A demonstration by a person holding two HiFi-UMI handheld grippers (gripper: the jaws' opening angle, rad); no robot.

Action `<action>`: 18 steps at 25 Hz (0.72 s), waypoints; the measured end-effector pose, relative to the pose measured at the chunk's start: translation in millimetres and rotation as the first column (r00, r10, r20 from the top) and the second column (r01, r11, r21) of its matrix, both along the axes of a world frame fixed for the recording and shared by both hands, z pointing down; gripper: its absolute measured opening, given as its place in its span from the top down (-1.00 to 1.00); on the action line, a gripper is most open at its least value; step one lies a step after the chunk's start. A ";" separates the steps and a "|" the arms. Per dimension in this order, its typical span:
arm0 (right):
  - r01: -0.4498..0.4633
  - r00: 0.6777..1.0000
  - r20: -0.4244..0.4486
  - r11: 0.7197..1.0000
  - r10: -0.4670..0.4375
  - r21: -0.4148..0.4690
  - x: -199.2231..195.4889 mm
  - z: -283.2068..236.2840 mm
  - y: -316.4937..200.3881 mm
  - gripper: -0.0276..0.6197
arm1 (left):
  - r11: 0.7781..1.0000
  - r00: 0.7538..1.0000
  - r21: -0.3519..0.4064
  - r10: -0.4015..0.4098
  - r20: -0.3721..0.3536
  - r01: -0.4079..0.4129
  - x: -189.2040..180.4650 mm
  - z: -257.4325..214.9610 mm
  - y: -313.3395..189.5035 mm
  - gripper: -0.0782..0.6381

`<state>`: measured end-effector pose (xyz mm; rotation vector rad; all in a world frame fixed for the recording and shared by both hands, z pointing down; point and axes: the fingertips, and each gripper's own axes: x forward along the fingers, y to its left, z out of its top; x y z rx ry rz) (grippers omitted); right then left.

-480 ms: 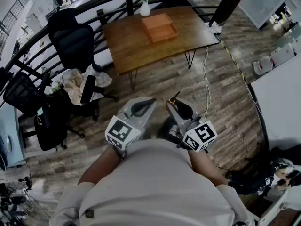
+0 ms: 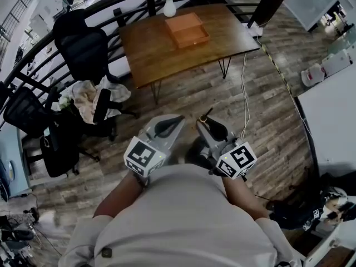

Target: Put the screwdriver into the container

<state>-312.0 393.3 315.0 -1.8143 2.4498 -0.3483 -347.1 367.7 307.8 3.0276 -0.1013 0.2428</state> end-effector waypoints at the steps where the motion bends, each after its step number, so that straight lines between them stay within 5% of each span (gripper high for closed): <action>1: 0.000 1.000 0.004 1.000 0.000 -0.002 3.0 1.0 -0.9 0.66 | 1.000 1.000 -0.002 0.000 0.002 0.000 3.5 1.0 -0.9 0.77; 18: -0.002 0.999 0.049 0.999 0.004 -0.039 125.9 28.9 -50.6 0.66 | 0.999 0.998 -0.044 0.003 0.064 0.000 124.3 34.1 -47.4 0.77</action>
